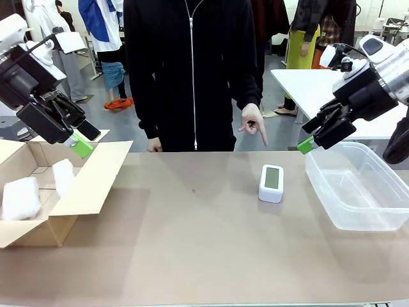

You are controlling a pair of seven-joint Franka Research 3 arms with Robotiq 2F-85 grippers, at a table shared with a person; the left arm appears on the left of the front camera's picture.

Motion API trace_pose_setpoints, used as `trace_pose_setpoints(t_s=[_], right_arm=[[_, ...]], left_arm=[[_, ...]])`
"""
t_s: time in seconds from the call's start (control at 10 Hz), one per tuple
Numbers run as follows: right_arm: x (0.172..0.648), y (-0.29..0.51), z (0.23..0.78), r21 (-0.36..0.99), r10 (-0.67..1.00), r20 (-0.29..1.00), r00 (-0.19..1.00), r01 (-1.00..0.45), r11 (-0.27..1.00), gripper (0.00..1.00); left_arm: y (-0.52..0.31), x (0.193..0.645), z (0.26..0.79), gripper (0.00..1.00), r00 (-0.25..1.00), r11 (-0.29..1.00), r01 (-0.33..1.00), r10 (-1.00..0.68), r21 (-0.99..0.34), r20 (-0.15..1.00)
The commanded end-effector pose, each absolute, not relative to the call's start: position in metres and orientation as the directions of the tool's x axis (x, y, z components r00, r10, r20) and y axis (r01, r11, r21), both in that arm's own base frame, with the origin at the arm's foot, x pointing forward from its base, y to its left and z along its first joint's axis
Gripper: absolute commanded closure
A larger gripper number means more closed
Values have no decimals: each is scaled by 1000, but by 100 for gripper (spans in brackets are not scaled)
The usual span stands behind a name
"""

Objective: Separate and place wrapped and unwrapped clocks.
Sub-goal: Pick up the Digital clock indicated by the person.

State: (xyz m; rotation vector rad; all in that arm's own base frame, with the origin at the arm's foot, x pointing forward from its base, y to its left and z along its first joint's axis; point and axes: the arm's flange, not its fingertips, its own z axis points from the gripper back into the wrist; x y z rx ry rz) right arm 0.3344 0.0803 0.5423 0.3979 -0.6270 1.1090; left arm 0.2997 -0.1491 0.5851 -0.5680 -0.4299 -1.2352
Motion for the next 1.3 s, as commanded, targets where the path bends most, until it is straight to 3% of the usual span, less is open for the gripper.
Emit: trace_pose_setpoints(t_s=[0.0, 1.1, 1.2], right_arm=[[338, 80, 543, 3, 687, 668, 286, -924, 382, 0], [334, 80, 542, -9, 701, 647, 302, -915, 403, 0], [352, 100, 557, 214, 606, 580, 545, -819, 532, 0]], left_arm=[[-147, 299, 586, 0, 259, 199, 966, -755, -166, 603], [-147, 299, 586, 0, 259, 199, 966, -755, -166, 603], [-147, 299, 586, 0, 259, 199, 966, -755, -166, 603]])
